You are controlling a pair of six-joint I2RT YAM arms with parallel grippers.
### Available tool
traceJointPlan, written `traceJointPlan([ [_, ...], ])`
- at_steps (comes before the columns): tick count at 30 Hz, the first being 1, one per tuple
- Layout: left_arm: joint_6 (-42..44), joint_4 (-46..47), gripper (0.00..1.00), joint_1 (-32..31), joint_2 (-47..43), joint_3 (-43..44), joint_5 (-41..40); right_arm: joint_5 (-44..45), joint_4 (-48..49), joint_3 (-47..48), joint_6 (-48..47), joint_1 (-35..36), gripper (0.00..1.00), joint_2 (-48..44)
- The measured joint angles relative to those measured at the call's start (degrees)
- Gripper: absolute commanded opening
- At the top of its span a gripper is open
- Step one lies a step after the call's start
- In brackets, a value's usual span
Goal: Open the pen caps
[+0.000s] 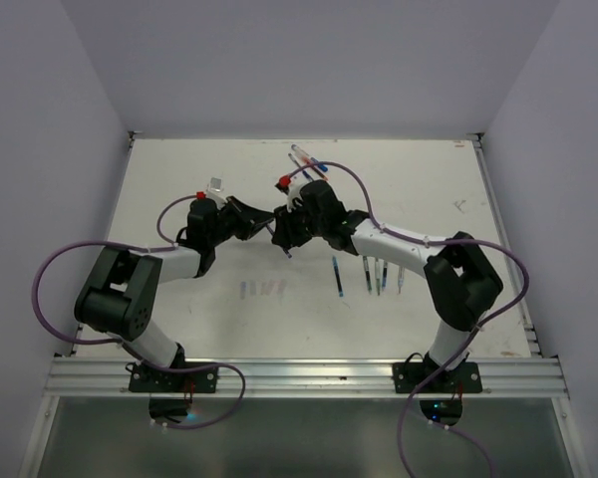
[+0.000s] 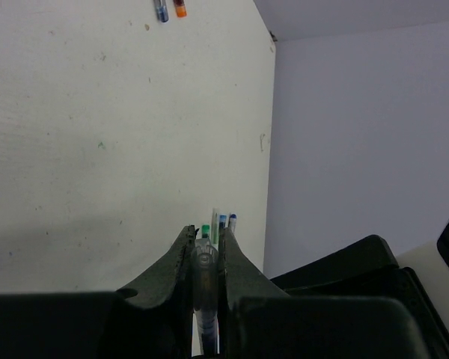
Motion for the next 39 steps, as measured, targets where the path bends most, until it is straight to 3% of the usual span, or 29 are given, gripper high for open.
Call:
traceJointPlan([
  [3, 0.02, 0.11, 0.00, 0.00, -0.13, 0.00, 0.02, -0.70, 0.04, 0.79, 0.44, 0.02, 0.34, 1.49],
  [6, 0.61, 0.20, 0.00, 0.00, -0.17, 0.00, -0.13, -1.92, 0.02, 1.53, 0.98, 0.28, 0.00, 2.73],
  [11, 4.04, -2.99, 0.00, 0.09, -0.48, 0.42, -1.53, 1.86, -0.79, 2.38, 1.62, 2.40, 0.00, 4.09],
  [19, 10.29, -15.87, 0.00, 0.09, -0.83, 4.68, -1.51, 20.28, 3.41, -2.58, 1.33, 10.27, 0.00, 2.91],
  [26, 12.15, -15.43, 0.00, 4.28, -0.85, 12.44, -7.78, 22.56, -3.52, -12.17, 2.60, 19.74, 0.00, -3.52],
  [32, 17.00, -21.57, 0.00, 4.35, -6.19, 11.32, -12.07, 30.05, -9.25, -12.70, 7.21, 18.82, 0.00, -8.41],
  [39, 23.10, -32.44, 0.00, 4.35, -19.45, 1.40, -19.37, 37.16, -12.79, -12.13, 13.31, 18.08, 0.00, -7.37],
])
